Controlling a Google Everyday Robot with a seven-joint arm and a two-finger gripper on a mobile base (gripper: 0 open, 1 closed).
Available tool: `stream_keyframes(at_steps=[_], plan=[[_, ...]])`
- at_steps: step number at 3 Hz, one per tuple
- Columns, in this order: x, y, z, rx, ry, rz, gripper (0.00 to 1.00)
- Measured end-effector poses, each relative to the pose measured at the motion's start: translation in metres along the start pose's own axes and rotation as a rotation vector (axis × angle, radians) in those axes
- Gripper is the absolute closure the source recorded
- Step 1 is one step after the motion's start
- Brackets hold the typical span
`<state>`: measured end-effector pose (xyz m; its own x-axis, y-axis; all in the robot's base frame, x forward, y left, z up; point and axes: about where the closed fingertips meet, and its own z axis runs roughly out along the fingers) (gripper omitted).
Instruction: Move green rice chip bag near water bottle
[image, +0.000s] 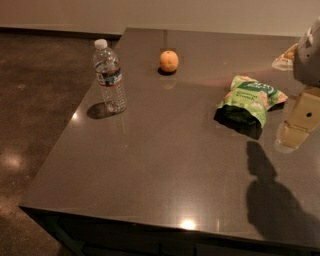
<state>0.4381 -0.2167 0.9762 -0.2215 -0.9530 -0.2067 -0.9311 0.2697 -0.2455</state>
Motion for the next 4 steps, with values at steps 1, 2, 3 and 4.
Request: stream_keyframes(at_steps=[1,2,3,4], plan=[[0.000,0.000,0.000,0.000,0.000,0.000,0.00],[0.001,-0.007,0.003,0.024,0.013,0.056,0.00],[0.005,-0.027,0.018,0.107,0.055,0.201,0.00],[0.016,-0.049,0.032,0.207,0.077,0.360,0.00]])
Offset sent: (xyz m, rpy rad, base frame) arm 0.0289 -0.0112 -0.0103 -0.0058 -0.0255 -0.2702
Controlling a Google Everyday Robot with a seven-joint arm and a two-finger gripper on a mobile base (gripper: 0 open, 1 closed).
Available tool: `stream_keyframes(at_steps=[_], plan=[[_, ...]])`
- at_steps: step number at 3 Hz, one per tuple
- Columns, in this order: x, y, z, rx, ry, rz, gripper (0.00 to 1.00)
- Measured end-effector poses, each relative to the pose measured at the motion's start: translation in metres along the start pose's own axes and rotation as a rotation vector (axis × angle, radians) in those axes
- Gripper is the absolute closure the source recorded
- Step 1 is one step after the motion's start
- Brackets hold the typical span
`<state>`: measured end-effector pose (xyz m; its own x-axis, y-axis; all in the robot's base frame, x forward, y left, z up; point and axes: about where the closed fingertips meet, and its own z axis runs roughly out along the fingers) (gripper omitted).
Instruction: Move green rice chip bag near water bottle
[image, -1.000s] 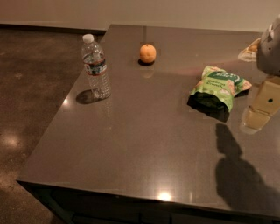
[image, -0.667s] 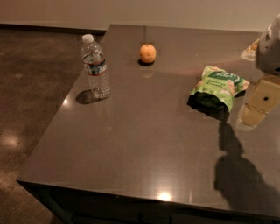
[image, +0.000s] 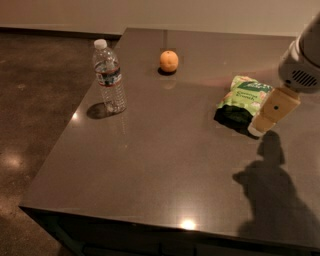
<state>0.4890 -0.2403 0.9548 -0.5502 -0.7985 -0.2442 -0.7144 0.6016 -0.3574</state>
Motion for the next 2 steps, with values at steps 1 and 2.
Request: stream_keyframes(at_steps=[1,2], plan=[[0.008,-0.015,0.021,0.076,0.003,0.160,0.00],[0.016,-0.027,0.045,0.112,0.002,0.320,0.00]])
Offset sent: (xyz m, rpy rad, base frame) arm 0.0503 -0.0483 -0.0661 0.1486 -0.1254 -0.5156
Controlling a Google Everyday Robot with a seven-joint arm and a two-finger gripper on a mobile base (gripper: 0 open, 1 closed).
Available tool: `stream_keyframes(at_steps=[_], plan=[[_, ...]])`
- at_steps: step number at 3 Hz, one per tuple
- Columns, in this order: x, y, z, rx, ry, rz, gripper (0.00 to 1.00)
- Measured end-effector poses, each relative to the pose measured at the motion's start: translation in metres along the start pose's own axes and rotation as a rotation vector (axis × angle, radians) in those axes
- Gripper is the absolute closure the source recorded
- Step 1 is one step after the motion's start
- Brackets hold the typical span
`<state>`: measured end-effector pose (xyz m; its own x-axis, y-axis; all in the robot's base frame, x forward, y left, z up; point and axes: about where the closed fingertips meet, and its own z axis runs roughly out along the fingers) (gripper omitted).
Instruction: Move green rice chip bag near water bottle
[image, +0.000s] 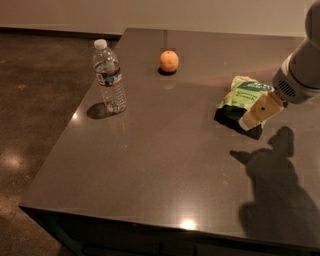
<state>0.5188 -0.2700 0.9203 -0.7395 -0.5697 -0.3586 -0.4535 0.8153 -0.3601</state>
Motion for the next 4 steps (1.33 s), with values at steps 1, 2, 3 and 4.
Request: stream_keyframes(at_steps=[1,2,3,4], plan=[[0.002,-0.004,0.029,-0.006,0.012,0.095,0.00],[-0.008,-0.001,0.054,-0.040,0.006,0.130,0.00],[-0.023,0.014,0.070,-0.093,-0.012,0.112,0.00],[-0.029,0.021,0.080,-0.123,-0.018,0.113,0.13]])
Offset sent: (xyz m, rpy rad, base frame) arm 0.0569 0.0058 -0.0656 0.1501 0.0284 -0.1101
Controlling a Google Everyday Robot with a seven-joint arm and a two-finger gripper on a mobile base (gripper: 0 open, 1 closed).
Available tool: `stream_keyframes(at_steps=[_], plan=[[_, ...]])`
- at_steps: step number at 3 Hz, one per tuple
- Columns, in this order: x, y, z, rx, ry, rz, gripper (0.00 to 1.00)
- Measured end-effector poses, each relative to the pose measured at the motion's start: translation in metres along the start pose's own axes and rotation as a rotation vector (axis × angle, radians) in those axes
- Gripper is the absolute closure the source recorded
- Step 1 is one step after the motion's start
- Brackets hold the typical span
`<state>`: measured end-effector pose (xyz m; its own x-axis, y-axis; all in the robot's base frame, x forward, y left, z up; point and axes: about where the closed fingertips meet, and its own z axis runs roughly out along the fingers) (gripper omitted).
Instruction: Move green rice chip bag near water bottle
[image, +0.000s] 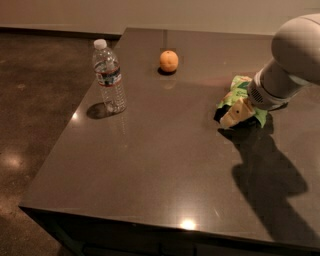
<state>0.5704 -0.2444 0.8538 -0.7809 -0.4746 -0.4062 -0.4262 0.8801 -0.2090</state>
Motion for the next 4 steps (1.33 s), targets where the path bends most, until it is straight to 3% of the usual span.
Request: stream_keyframes(at_steps=[1,2,3,4], plan=[[-0.013,0.010,-0.008,-0.016,-0.047,-0.018,0.44],[-0.025,0.019,-0.018,-0.027,-0.088,-0.041,0.67],[-0.047,0.042,-0.023,-0.066,-0.135,-0.100,0.90],[-0.070,0.077,-0.013,-0.125,-0.159,-0.162,1.00]])
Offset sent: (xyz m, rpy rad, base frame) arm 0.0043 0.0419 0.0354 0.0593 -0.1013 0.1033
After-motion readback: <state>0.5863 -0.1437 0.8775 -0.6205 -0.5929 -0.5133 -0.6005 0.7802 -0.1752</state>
